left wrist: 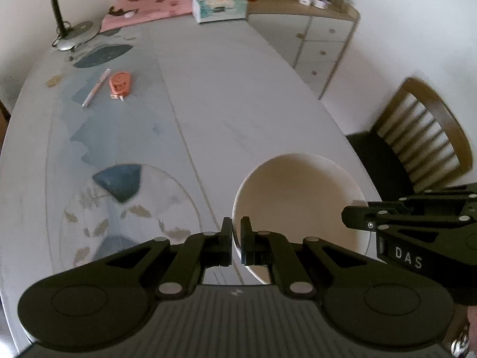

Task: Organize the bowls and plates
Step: 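Close both tools on the white bowl rim and lift it, then carry the white bowl with both tools and lower it into the pot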

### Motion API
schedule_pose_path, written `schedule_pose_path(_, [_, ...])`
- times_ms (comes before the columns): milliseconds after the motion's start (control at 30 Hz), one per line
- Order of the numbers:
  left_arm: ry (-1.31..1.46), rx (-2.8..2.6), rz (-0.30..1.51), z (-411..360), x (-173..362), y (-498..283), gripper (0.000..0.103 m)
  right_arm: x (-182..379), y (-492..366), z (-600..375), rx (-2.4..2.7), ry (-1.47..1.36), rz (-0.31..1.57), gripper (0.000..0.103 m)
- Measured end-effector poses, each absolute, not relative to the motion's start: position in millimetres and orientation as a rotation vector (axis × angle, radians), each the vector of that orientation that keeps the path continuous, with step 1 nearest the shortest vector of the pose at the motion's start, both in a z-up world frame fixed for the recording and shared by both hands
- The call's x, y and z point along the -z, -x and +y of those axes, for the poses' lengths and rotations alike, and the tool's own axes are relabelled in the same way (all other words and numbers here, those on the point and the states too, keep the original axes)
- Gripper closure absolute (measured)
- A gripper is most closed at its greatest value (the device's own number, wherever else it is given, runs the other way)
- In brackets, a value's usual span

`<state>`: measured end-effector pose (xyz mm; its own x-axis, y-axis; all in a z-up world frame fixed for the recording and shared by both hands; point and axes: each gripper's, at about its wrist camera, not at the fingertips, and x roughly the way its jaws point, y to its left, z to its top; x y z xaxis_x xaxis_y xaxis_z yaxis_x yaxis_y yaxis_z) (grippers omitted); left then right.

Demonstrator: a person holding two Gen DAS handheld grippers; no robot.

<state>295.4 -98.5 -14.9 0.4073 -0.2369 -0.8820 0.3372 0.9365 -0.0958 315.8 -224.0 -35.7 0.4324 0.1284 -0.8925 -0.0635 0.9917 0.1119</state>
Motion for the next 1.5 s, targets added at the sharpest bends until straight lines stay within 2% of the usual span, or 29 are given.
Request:
schedule_pose_path(400, [-0.191,0.452,1.099,-122,21,-201,0.099,40,-222,-245,-0.091,-0.086,1.148,0.094])
schedule_pose_path(733, [-0.237,0.5,1.122,-135,48,-149,0.098,63,-167,-260,-0.063,-0.127,1.196,0.094])
schedule_pose_path(1500, [-0.277,0.504,1.119,-140,84,-132,0.098,99,-142,-260,-0.043,-0.117,1.207,0.094])
